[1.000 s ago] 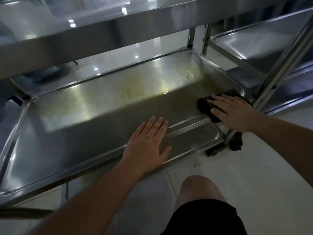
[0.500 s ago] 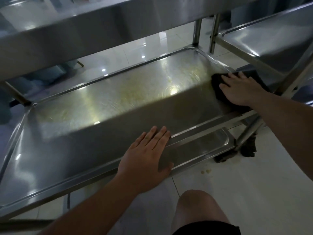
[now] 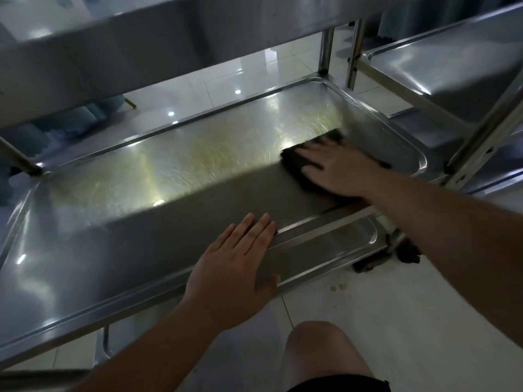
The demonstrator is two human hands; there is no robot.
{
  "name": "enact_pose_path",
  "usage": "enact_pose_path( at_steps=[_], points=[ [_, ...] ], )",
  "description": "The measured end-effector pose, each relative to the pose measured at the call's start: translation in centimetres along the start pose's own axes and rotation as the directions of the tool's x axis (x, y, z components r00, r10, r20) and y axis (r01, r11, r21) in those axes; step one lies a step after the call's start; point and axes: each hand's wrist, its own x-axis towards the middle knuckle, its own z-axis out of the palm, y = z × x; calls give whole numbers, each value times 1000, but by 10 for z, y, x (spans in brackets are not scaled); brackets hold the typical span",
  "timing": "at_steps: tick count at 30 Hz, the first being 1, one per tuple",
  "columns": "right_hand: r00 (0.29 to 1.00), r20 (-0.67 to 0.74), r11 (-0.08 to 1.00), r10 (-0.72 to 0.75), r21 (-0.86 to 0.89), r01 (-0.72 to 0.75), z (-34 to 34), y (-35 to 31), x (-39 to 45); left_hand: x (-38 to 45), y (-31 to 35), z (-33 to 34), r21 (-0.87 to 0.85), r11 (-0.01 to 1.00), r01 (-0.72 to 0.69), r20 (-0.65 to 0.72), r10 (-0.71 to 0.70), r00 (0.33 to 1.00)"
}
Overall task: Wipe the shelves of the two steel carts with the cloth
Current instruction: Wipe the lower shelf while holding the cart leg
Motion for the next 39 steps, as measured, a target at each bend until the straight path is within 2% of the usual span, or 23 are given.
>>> enact_pose_path(
  at_steps=[2,4,7,10,14,16,18,21,25,28,31,33,35,39],
  points=[
    [982,-46,981,186,-45,-188,-10,56,4,0,1,0,-24,1000,-2,-18,2,1000],
    [934,-56,935,352,-11,-353,-18,98,5,0,1,2,-30,1000,3,-32,-4,999],
    [879,-57,881,474,55,-471,-20,107,13,1,2,3,-26,1000,7,-46,-9,999],
    [924,-33,925,381,22,-380,-19,62,29,1,2,4,-29,1000,8,-40,-9,999],
    [992,18,991,122,54,-123,1,-46,40,3,3,3,-39,999,14,-25,-15,1000],
    [998,52,994,-19,105,14,11,-93,34,3,2,2,-42,999,8,-3,-8,1000],
    [995,66,987,-78,143,68,17,-111,28,2,4,-2,-43,999,2,22,-1,1000],
    [999,48,990,-25,141,19,9,-96,22,4,2,-8,-86,996,0,60,5,998],
    [958,-39,957,284,71,-281,7,-32,3,-2,-16,-26,-301,954,18,41,-6,999],
    [906,4,901,422,106,-420,3,-8,-1,-35,-56,-33,-257,953,162,-22,-173,985],
    [872,57,860,487,141,-490,4,-37,8,-87,-113,-38,-226,862,453,33,-458,888],
    [902,38,891,431,143,-432,11,-78,12,-120,-144,-40,-199,780,594,73,-592,802],
    [944,16,935,329,137,-328,23,-134,14,-141,-160,-42,-165,723,671,108,-663,741],
    [999,28,991,31,129,-34,40,-233,13,-144,-158,-42,-171,694,699,132,-687,714]
  ],
)
